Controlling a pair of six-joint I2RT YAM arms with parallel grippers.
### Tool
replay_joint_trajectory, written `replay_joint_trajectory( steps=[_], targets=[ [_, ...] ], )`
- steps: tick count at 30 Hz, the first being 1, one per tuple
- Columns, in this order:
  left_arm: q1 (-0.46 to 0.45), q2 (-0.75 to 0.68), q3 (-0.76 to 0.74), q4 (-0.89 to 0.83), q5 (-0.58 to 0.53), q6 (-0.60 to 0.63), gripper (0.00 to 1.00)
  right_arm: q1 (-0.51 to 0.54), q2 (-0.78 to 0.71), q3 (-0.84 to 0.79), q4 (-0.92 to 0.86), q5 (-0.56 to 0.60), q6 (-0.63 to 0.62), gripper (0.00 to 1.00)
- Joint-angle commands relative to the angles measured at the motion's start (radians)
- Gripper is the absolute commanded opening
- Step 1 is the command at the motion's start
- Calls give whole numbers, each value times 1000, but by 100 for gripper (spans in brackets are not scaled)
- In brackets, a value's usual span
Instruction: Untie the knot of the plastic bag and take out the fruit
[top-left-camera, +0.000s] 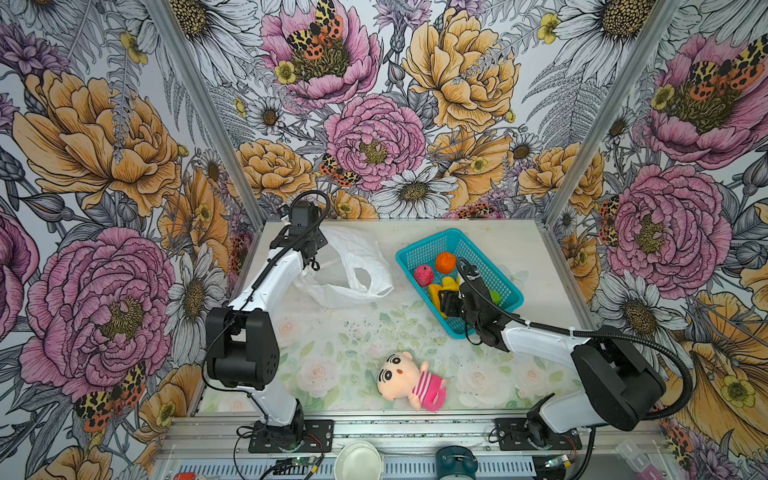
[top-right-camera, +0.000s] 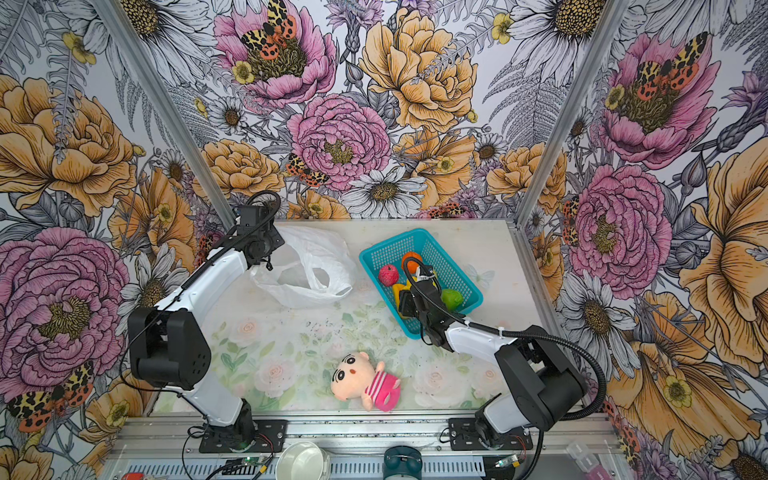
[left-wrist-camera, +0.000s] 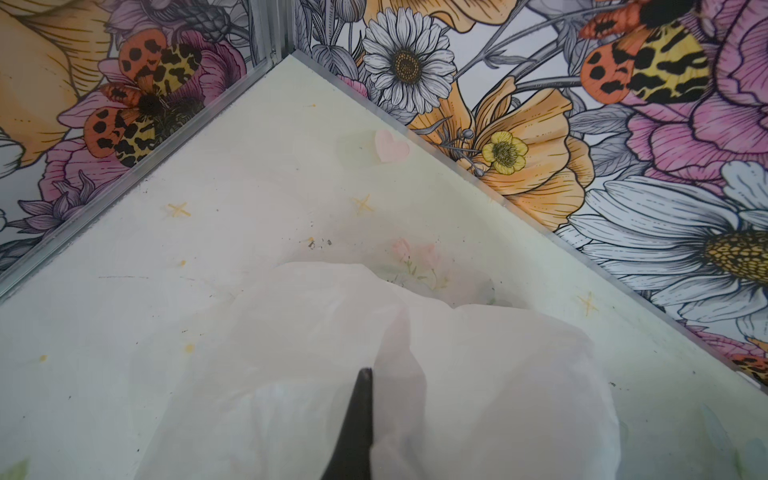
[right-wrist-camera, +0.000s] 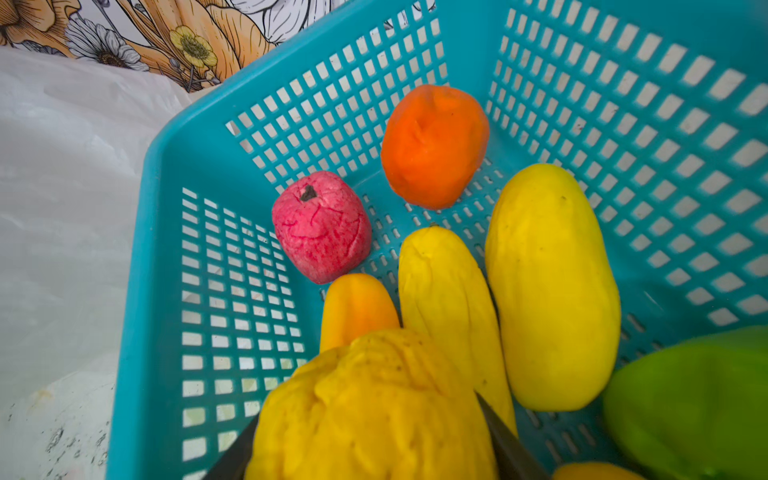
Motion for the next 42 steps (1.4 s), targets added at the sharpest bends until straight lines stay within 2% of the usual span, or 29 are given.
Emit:
replay_joint_trajectory(
  steps=[1,4,7,9,13,18,23,25,31,35,36,38,39,42],
  targets=[
    [1,44,108,28,-20,40,0,-1,10,57,-47,69,-8,35],
    [-6,90,194,27,-25,62,0,-6,20,99,-99,122,-12,37],
    [-10,104,259,24,-15,79,0,-6,8,131,-187,212,6,33],
    [-16,104,270,24,-20,78,0,-3,-22,124,-211,228,-3,32],
    [-31,100,263,26,-32,86,0,7,-127,53,-248,221,-19,34],
    [-45,104,255,27,-32,103,0,17,-241,-53,-270,197,22,40],
    [-43,153,257,24,31,113,0,17,-222,-61,-250,156,39,40],
    [-42,155,255,21,51,115,0,18,-193,-60,-222,123,45,44],
    [-46,124,217,19,84,112,29,18,-159,-55,-206,103,70,80],
    [-73,34,181,19,87,146,54,18,-227,-75,-219,110,75,93],
    [-83,13,169,16,84,155,64,17,-252,-83,-224,113,75,95],
    [-100,-22,145,0,67,166,96,17,-298,-92,-238,123,76,98],
    [-106,-43,134,-12,61,169,99,17,-321,-95,-250,127,78,99],
    [-115,-113,80,-29,61,169,99,15,-381,-83,-300,128,82,98]
  ],
)
